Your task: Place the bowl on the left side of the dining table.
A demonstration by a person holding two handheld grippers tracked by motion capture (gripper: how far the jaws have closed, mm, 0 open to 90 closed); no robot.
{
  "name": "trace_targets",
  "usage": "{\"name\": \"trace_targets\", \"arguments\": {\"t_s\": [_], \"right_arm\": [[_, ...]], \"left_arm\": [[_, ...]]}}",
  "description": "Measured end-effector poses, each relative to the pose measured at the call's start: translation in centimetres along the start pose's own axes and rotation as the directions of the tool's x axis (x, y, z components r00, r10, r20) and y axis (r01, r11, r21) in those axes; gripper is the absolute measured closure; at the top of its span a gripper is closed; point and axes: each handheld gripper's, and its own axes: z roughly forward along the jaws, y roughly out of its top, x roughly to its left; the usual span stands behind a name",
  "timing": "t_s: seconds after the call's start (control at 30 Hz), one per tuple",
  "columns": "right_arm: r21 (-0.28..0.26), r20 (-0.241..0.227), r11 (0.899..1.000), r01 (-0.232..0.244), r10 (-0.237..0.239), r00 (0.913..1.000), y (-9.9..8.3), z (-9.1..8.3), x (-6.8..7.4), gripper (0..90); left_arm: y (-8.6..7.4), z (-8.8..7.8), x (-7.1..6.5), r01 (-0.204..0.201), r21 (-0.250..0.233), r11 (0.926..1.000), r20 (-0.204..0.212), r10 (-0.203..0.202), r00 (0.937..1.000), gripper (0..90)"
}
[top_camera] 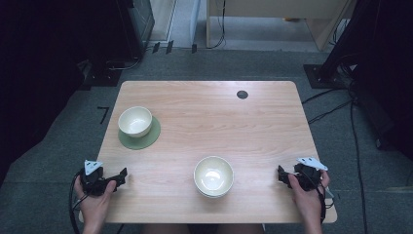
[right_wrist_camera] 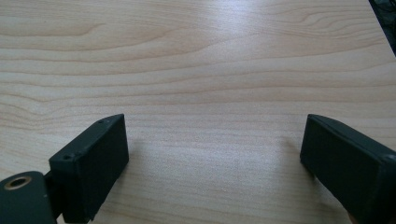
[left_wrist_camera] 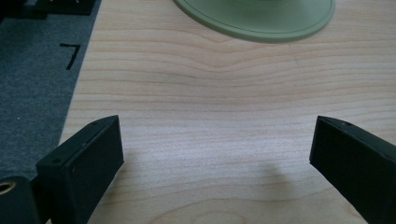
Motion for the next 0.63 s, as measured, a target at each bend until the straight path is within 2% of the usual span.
{"name": "trace_targets", "arguments": {"t_s": [0.1, 0.2, 0.27, 0.3, 0.53, 0.63], "right_arm": [[0.000, 0.000, 1.000, 0.000, 0.000, 1.0000, 0.0, 0.0, 0.0, 7.7], [0.000, 0.000, 1.000, 0.000, 0.000, 1.0000, 0.0, 0.0, 0.0, 7.7], [0.000, 0.000, 1.000, 0.000, 0.000, 1.0000, 0.0, 0.0, 0.0, 7.7], [0.000, 0.000, 1.000, 0.000, 0.000, 1.0000, 0.0, 0.0, 0.0, 7.7], [0.000, 0.000, 1.000, 0.000, 0.000, 1.0000, 0.0, 0.0, 0.0, 7.7], [0.000, 0.000, 1.000, 0.000, 0.000, 1.0000, 0.0, 0.0, 0.0, 7.7]], "left_arm": [[-0.1, 0.3, -0.2, -0.011, 0.018, 0.9998, 0.008, 0.010, 0.9999, 2.3], [-0.2, 0.4, -0.5, -0.036, 0.021, 0.9991, -0.011, 0.036, 0.9993, 2.3], [-0.2, 0.5, -1.0, -0.076, 0.037, 0.9964, -0.040, 0.077, 0.9962, 2.3], [-0.2, 0.5, -1.1, -0.084, 0.036, 0.9958, -0.033, 0.085, 0.9958, 2.4], [-0.3, 0.5, -1.1, -0.084, 0.034, 0.9959, -0.032, 0.085, 0.9958, 3.9], [-0.2, 0.5, -1.2, -0.068, 0.030, 0.9973, -0.049, 0.069, 0.9964, 4.8]]}}
